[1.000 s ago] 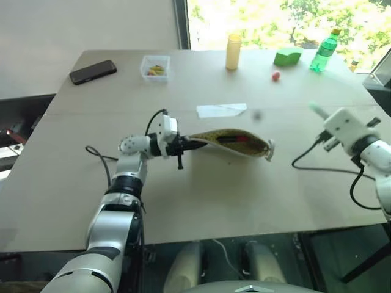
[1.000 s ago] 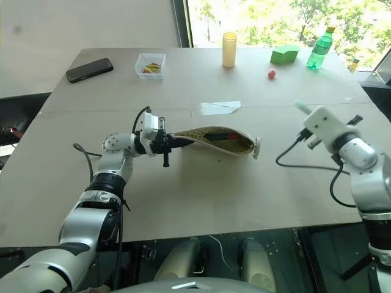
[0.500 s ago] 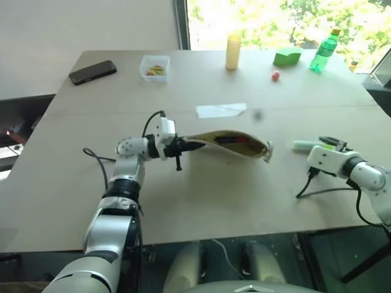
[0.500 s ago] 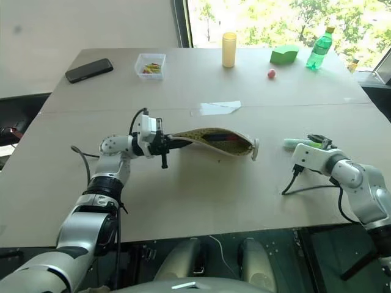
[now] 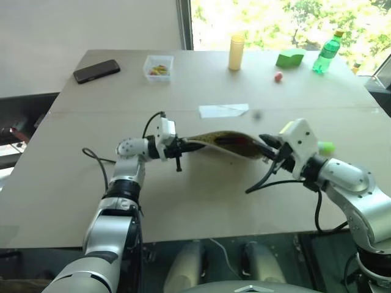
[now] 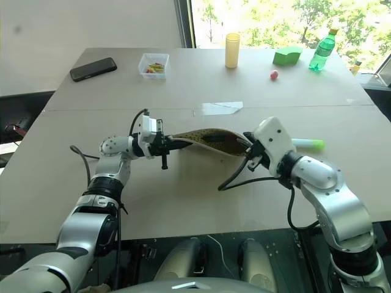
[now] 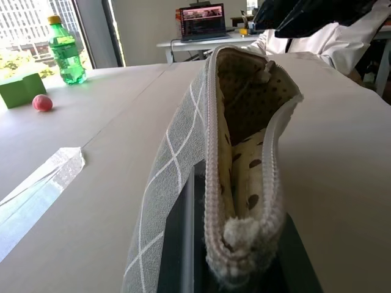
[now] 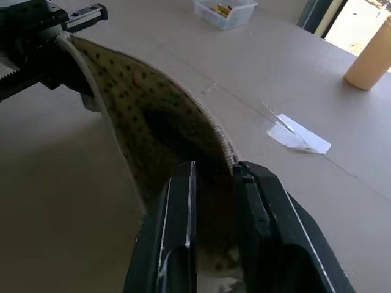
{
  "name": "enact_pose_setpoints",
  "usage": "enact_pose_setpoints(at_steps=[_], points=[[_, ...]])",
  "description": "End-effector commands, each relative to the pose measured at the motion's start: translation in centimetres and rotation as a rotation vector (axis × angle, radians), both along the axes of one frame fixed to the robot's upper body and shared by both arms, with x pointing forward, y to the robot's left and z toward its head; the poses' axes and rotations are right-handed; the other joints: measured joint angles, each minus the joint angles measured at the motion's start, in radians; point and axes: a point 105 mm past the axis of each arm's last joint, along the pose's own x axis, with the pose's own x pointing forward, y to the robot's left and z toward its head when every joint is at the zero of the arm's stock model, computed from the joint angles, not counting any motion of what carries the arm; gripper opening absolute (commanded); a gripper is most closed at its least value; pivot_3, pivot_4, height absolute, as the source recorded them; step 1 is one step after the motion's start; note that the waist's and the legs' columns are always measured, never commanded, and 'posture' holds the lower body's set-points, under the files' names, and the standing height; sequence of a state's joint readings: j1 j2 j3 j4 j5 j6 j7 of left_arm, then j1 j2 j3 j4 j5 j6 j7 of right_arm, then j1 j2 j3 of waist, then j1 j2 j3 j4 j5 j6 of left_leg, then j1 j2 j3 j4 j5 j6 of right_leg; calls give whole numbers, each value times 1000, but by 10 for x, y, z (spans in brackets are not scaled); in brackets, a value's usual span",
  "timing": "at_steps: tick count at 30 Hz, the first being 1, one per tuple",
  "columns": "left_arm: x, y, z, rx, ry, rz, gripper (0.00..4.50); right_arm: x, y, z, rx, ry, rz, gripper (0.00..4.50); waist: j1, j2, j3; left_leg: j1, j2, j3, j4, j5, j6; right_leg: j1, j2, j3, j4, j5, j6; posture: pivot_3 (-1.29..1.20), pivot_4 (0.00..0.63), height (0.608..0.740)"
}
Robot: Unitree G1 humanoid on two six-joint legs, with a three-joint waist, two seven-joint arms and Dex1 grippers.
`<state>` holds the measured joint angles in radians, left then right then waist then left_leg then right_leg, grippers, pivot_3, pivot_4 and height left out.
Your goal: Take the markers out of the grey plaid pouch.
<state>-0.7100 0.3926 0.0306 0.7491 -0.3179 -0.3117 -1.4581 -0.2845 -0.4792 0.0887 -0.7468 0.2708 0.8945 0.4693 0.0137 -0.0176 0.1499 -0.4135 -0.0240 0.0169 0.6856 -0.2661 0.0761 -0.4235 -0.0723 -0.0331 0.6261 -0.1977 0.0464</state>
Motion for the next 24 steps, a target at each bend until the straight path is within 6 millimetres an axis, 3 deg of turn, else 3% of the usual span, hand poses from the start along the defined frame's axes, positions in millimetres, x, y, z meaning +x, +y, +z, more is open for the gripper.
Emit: enact_pose_setpoints(at_steps=[1, 5, 13, 16, 20, 22, 24], points=[[-1, -7, 15, -30, -53, -20, 0, -2, 13, 2, -13, -24, 32, 866, 0, 0, 0, 0, 0, 0, 0, 0, 0, 0, 0, 0, 0, 0, 0, 0, 150, 740], [-8, -13, 14, -24, -65, -54, 0, 7, 20, -14, -52, 18, 44, 866, 0, 0, 0, 0, 0, 0, 0, 0, 0, 0, 1, -1, 0, 0, 0, 0, 150, 740], [-21, -21, 11, -9, -55, -120, 0, 46, 26, -22, -118, -14, -44, 866, -3, 0, 0, 1, 1, 0, 0, 0, 0, 0, 2, -1, 1, 0, 0, 0, 150, 740], [-24, -24, 8, -10, -36, -137, 0, 55, 36, -24, -213, -102, -43, 866, -4, 0, 0, 1, 1, 0, 0, 0, 0, 0, 2, -1, 1, 0, 0, 0, 150, 740], [-22, -26, 3, -13, -10, -132, 0, 57, 49, -43, -411, -196, 39, 866, -2, 0, 0, 0, 0, 1, 0, 0, 0, 0, 2, -1, 0, 0, 0, 0, 150, 740], [-21, -27, 2, -17, -4, -129, 0, 60, 50, -48, -489, -258, 57, 1590, -2, 0, 0, 0, 0, 1, 0, 0, 0, 0, 2, -1, 0, 0, 0, 0, 150, 740], [-21, -28, 2, -22, -1, -132, 0, 63, 51, -52, -557, -340, 63, 2598, -3, 0, 0, 0, 0, 1, 0, 0, 0, 0, 2, 0, 0, 0, 0, 0, 150, 740]])
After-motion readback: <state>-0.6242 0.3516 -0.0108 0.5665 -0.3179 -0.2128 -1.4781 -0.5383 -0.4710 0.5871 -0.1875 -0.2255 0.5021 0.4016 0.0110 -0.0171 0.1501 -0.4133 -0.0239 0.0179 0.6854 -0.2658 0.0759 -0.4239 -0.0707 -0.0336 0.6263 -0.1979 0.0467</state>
